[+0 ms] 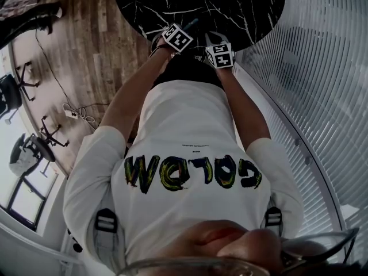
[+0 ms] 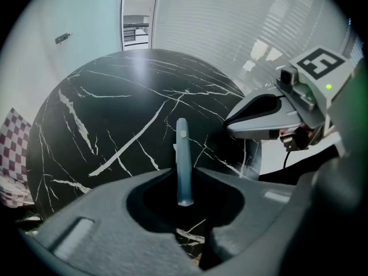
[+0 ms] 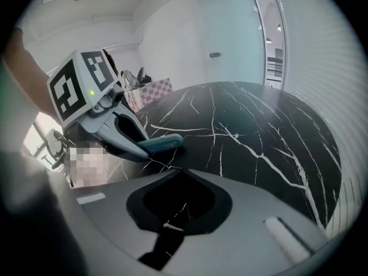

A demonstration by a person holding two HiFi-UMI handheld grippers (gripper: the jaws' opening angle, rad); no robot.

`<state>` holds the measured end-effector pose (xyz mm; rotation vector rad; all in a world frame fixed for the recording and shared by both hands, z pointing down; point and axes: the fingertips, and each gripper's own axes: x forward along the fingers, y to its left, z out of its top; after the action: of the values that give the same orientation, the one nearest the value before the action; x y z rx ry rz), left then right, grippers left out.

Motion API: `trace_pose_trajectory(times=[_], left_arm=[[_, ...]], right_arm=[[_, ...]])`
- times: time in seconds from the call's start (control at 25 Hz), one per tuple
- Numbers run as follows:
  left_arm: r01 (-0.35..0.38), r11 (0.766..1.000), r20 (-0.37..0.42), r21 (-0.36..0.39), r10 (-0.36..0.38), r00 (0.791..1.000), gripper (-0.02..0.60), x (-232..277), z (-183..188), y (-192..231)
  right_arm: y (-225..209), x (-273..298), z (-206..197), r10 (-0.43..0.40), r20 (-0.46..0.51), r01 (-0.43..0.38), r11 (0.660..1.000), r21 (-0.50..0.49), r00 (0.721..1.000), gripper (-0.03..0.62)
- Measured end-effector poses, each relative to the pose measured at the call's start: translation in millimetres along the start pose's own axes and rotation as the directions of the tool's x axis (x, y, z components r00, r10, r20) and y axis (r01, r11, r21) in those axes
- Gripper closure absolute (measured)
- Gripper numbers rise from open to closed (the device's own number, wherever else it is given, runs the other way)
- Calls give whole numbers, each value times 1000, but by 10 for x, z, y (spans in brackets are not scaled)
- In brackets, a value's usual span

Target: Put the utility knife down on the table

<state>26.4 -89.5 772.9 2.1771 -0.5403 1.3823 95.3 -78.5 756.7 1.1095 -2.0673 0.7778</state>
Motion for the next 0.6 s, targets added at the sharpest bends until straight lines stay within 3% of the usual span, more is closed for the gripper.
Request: trace_pose_trajectory(times=[0.6], left_arm=[[25, 1000, 36, -9, -25, 999, 493, -21, 9, -24]], right_arm=[[-21, -162, -86, -7, 13, 6, 999, 45, 1000, 592]])
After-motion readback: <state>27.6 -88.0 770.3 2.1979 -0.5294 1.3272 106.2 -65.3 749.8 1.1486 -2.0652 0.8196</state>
